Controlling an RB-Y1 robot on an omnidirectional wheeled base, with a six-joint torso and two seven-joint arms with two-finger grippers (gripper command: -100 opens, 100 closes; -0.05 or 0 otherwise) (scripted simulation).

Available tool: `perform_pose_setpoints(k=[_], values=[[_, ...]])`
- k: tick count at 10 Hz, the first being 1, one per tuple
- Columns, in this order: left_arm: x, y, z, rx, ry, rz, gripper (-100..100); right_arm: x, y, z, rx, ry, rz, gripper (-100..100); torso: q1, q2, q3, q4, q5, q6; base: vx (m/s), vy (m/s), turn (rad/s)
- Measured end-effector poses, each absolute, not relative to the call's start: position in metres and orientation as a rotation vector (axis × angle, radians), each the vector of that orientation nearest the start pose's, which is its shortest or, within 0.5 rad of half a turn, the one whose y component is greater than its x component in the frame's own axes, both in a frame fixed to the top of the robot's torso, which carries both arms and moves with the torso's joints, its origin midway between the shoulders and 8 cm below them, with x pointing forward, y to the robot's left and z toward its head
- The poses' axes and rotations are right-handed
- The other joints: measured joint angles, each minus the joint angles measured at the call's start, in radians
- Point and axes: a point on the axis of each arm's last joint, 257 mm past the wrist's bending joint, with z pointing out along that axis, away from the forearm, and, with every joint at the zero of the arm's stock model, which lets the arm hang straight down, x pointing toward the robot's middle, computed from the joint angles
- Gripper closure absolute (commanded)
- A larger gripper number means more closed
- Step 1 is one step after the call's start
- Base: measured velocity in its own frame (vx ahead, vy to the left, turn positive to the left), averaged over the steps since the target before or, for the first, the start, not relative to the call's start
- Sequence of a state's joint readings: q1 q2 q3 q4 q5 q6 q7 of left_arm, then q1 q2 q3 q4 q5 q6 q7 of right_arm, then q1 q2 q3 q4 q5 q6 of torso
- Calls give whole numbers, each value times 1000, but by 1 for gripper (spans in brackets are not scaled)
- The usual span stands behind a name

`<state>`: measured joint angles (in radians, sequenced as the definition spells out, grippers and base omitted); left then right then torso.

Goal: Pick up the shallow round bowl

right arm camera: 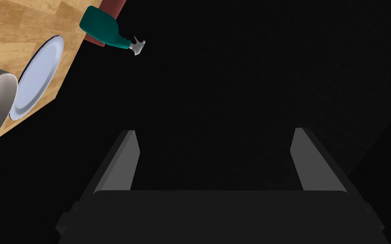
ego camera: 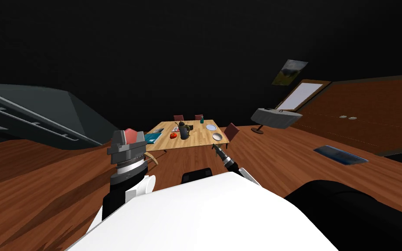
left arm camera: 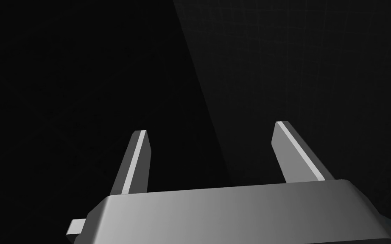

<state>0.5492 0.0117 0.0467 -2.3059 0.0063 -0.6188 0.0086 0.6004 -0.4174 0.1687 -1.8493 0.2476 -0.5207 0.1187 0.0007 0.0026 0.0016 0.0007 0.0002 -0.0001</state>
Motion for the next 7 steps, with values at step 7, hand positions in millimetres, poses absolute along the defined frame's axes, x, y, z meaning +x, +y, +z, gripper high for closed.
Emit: perform_pose_setpoints(k=[7], values=[[311,292,43,-564,548,-1274,0,310,-249,-337,365,1771,882,-100,0,-2,-1,0,0,0,-20,26,111]])
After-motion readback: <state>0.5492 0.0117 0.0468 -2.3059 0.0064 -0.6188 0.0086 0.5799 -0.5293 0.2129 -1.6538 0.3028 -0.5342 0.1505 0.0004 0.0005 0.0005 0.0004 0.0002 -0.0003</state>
